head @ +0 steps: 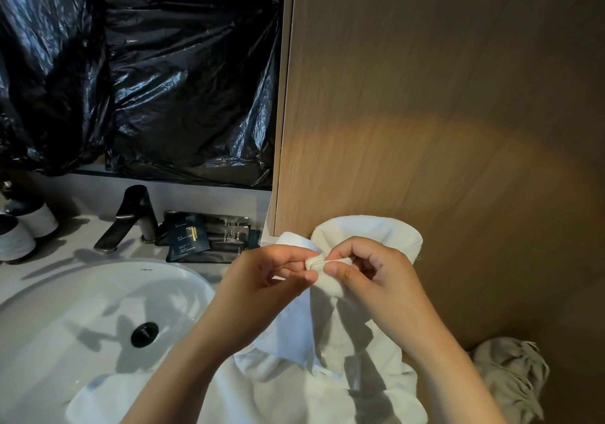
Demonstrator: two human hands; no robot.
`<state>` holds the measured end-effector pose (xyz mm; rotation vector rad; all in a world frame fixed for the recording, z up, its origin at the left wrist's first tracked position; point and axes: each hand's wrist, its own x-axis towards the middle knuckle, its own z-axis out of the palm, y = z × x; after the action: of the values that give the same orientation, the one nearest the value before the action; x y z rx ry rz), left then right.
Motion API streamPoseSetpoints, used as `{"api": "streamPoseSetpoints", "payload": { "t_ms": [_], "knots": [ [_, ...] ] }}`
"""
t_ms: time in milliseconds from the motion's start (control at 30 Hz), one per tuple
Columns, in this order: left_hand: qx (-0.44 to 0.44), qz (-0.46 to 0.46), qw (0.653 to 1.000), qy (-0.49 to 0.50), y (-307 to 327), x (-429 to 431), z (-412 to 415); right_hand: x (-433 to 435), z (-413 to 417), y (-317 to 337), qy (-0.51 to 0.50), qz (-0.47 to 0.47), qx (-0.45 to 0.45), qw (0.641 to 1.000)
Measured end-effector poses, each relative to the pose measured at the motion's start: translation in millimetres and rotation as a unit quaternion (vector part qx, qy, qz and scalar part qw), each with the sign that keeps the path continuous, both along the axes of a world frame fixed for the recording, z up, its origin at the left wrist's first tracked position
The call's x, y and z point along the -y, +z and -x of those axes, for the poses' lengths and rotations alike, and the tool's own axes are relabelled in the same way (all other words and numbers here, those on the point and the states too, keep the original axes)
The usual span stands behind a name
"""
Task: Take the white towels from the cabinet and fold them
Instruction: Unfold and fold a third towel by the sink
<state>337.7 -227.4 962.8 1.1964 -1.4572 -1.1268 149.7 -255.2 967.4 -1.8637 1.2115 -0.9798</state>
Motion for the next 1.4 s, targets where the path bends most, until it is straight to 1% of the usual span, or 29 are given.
{"api": "streamPoseSetpoints", "payload": {
  "t_ms": [233, 400, 500, 600, 767, 933, 1000, 1067, 1167, 1267, 1400],
  "knots": [
    [0.037, 0.027, 0.999, 0.009, 0, -1, 3, 0, -1, -2, -0.012, 0.013, -0.001, 1.000],
    [0.103, 0.059, 0.993, 0.016, 1, -1, 5, 1, -1, -2, -0.013, 0.012, 0.010, 1.000],
    [0.124, 0.068, 0.990, 0.022, 0, 0, 6, 2, 0, -2, -0.016, 0.013, 0.014, 1.000],
    [0.132, 0.075, 0.988, 0.023, -1, 0, 7, 3, 1, -1, -0.014, 0.012, 0.012, 1.000],
    [0.124, 0.088, 0.987, 0.052, 1, 2, 5, 8, 6, 1, -0.004, 0.015, 0.005, 1.000],
    [0.099, 0.098, 0.989, 0.046, 10, 9, 5, 19, 2, 11, 0.011, 0.058, -0.007, 0.998],
    [0.082, 0.101, 0.990, 0.047, 15, 10, 3, 26, 0, 15, 0.019, 0.059, 0.011, 0.998],
    [0.083, 0.108, 0.989, 0.050, 22, 12, 0, 31, -3, 19, 0.035, 0.052, 0.029, 0.998],
    [0.081, 0.122, 0.988, 0.059, 36, 15, -5, 37, -10, 23, 0.082, 0.036, 0.065, 0.994],
    [0.118, 0.158, 0.979, 0.048, 54, 18, -12, 41, -20, 29, 0.114, 0.016, 0.127, 0.985],
    [0.159, 0.201, 0.966, 0.045, 81, 27, -19, 46, -28, 41, 0.117, 0.005, 0.206, 0.971]
  ]
}}
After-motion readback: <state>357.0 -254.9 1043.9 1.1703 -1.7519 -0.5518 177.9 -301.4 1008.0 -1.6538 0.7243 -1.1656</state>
